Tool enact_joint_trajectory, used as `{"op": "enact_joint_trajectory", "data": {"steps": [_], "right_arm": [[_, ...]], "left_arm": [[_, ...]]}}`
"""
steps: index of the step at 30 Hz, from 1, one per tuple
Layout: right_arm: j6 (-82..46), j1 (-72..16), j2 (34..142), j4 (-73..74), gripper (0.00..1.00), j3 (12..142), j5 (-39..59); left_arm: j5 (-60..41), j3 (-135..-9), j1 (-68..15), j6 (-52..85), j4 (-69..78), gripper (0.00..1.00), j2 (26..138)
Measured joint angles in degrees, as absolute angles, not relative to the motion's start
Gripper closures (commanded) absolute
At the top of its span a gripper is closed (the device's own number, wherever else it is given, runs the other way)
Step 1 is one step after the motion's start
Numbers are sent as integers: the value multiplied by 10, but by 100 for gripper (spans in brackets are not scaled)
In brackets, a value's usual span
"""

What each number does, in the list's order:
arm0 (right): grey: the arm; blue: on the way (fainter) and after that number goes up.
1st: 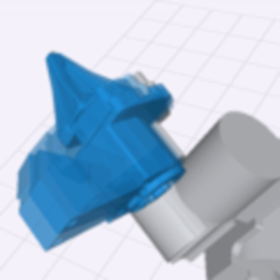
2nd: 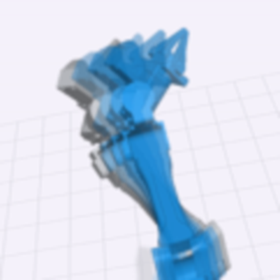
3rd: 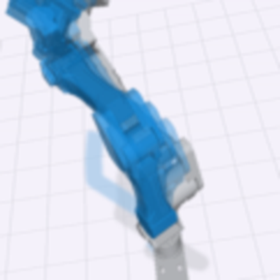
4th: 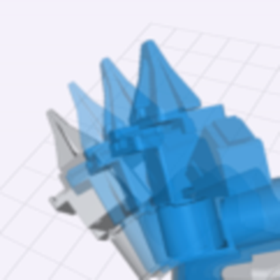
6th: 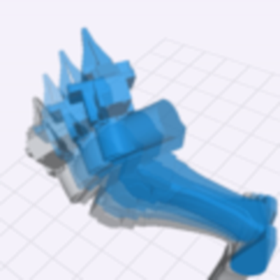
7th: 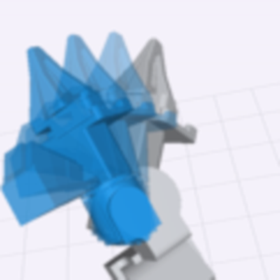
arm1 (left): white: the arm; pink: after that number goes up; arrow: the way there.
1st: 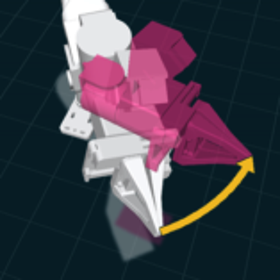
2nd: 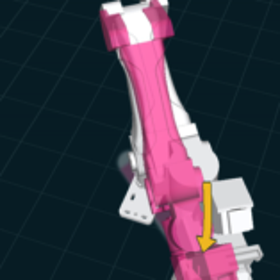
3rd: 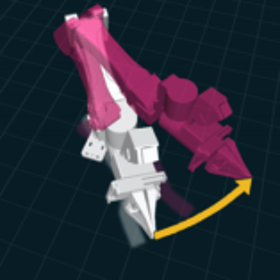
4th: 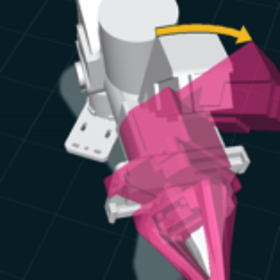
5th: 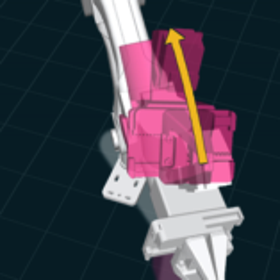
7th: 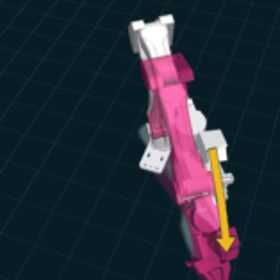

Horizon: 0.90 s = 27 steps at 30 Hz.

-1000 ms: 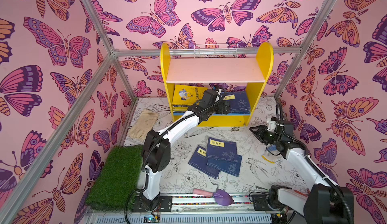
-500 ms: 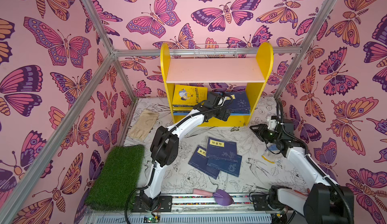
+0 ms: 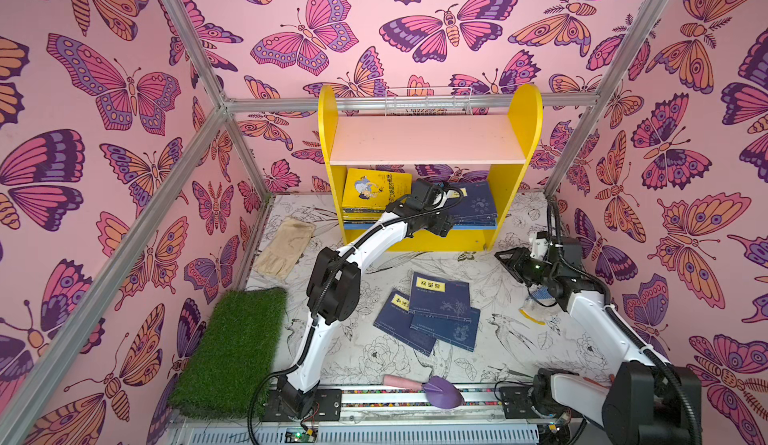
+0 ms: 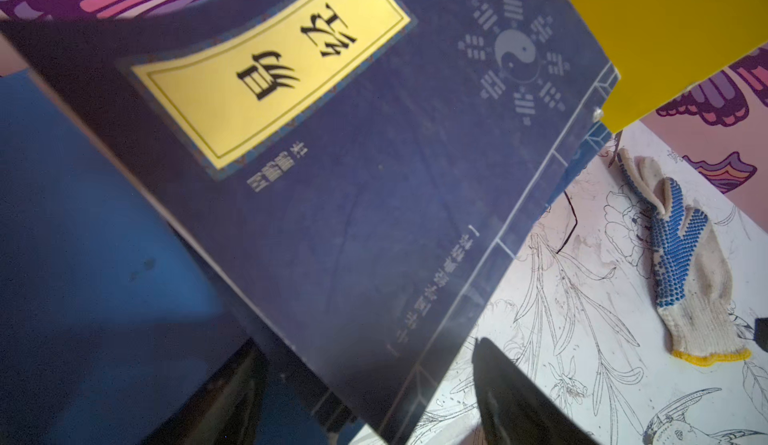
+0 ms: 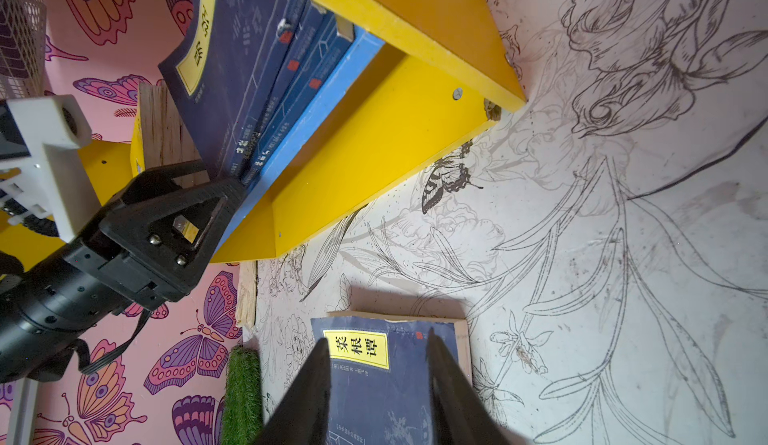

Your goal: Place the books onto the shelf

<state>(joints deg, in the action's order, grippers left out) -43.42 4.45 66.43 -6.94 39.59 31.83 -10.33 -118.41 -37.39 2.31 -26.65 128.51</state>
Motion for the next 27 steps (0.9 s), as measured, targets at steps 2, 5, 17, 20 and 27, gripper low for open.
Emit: {"op": "enact_joint_trajectory", "data": {"steps": [2, 5, 17, 20, 27], "right_arm": [[-434, 44, 664, -69, 63, 396, 318], [-434, 44, 664, -69, 63, 396, 318], [-434, 44, 664, -70, 63, 396, 322], [-434, 44, 664, -70, 63, 396, 322], [-434, 44, 664, -72, 63, 396, 320]], "left_arm": [[-103, -1185, -372, 18, -270, 28, 1285], [-106, -1187, -371, 11, -276, 35, 1285], [-121, -1206, -364, -23, -293, 53, 1296], [-122, -1211, -364, -29, -297, 51, 1299], [-116, -1216, -364, -43, -301, 48, 1300]]}}
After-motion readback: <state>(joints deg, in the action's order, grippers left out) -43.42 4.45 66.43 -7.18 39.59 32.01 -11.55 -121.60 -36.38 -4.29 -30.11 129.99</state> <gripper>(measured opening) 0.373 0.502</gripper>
